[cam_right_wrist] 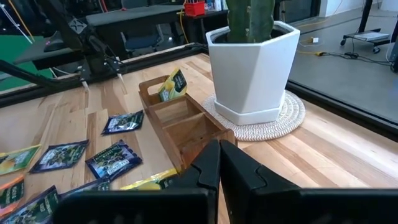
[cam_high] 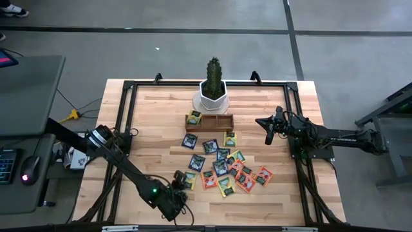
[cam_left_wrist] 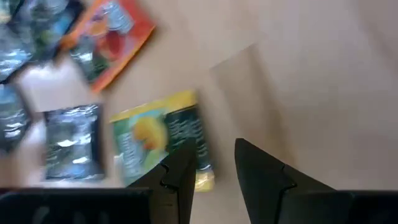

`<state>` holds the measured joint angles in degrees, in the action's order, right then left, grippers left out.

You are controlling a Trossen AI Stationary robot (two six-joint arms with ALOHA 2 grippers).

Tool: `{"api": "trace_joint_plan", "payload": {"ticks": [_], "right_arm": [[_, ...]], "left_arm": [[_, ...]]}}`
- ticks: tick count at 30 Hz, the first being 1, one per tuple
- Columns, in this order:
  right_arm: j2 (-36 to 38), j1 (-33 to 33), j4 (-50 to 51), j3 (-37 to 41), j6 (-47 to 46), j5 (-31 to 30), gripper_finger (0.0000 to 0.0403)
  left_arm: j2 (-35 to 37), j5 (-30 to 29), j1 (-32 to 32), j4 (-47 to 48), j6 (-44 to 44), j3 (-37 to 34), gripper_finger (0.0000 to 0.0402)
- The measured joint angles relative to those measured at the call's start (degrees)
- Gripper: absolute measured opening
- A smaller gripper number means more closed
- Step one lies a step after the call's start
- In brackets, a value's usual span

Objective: Pick & Place Tea
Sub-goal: Put the yellow tea bag into the left section of the wooden organizer

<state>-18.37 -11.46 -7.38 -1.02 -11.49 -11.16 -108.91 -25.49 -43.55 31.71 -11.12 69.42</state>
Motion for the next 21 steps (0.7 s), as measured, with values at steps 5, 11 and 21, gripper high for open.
{"api": "trace_joint_plan", "payload": {"ticks": [5, 11, 21], "right_arm": [[0.0, 0.0, 0.0, 0.0, 0.0, 0.0, 0.0005], [0.0, 0.0, -0.2, 0.0, 0.0, 0.0, 0.0007], [0.0, 0.0, -0.1, 0.0, 0.0, 0.0, 0.0007]], "left_arm": [[0.0, -0.2, 0.0, 2.5, -2.3, -0.1, 0.0108], [0.0, -3.2, 0.1, 4.4, -2.7, -0.1, 0.0108], [0.0, -1.8, 0.0, 4.9, -2.7, -0.1, 0.0108]]}}
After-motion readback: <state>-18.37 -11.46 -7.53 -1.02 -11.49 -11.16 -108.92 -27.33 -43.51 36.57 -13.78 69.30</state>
